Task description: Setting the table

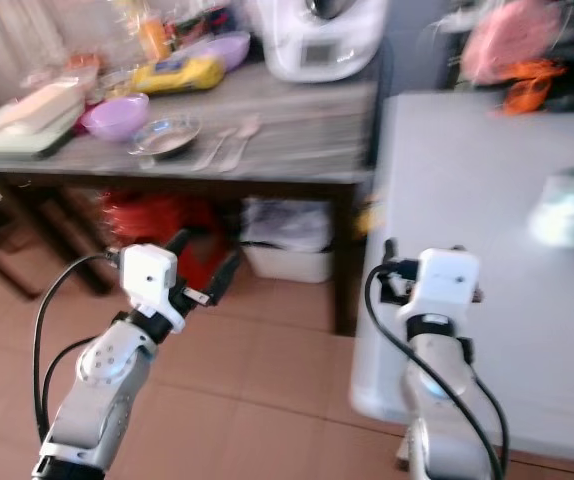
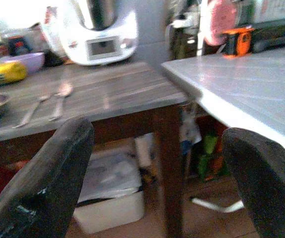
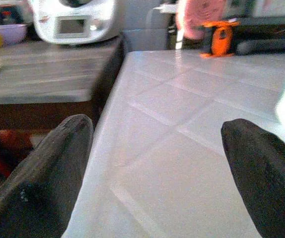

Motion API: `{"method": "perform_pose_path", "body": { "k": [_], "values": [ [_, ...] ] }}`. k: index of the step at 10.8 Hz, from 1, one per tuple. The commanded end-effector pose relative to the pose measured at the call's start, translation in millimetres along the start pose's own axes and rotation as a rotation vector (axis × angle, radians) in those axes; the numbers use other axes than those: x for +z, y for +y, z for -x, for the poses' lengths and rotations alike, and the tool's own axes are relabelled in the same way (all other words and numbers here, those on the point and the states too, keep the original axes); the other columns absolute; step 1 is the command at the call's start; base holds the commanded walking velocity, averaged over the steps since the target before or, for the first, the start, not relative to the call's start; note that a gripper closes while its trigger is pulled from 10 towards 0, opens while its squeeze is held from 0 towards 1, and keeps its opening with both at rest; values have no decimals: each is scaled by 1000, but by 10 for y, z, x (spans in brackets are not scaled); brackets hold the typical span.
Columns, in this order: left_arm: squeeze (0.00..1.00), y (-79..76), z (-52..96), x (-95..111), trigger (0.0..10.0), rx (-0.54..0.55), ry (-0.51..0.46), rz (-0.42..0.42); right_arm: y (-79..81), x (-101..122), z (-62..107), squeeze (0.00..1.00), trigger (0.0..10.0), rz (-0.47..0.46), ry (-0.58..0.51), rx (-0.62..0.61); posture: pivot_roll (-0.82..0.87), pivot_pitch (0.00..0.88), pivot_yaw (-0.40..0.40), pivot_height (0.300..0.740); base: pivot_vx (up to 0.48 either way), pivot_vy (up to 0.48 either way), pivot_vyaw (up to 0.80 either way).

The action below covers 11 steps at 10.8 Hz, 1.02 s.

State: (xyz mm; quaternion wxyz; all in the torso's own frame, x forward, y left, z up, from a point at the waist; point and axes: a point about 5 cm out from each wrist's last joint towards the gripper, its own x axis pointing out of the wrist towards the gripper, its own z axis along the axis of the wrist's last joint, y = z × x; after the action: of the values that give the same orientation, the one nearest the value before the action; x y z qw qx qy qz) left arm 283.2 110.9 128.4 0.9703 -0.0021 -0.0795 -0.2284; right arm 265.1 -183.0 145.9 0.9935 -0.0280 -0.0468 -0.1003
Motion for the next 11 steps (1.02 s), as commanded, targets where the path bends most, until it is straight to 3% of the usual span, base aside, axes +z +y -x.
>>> {"method": "perform_pose_path", "body": {
  "k": [1,7,11],
  "values": [
    [0,78,38,-11,10000,19,15,-8,68,31,14,0,10000,-18,-10,19,-120,88,140,740,0,-431,0],
    [0,37,36,-20,10000,2,18,3,39,32,23,0,10000,15,-12,3,-126,91,139,740,0,-431,0],
    [0,15,78,-44,10000,-1,15,13,-22,19,6,0,10000,81,-6,11,-129,105,142,740,0,0,0]
  ]
}}
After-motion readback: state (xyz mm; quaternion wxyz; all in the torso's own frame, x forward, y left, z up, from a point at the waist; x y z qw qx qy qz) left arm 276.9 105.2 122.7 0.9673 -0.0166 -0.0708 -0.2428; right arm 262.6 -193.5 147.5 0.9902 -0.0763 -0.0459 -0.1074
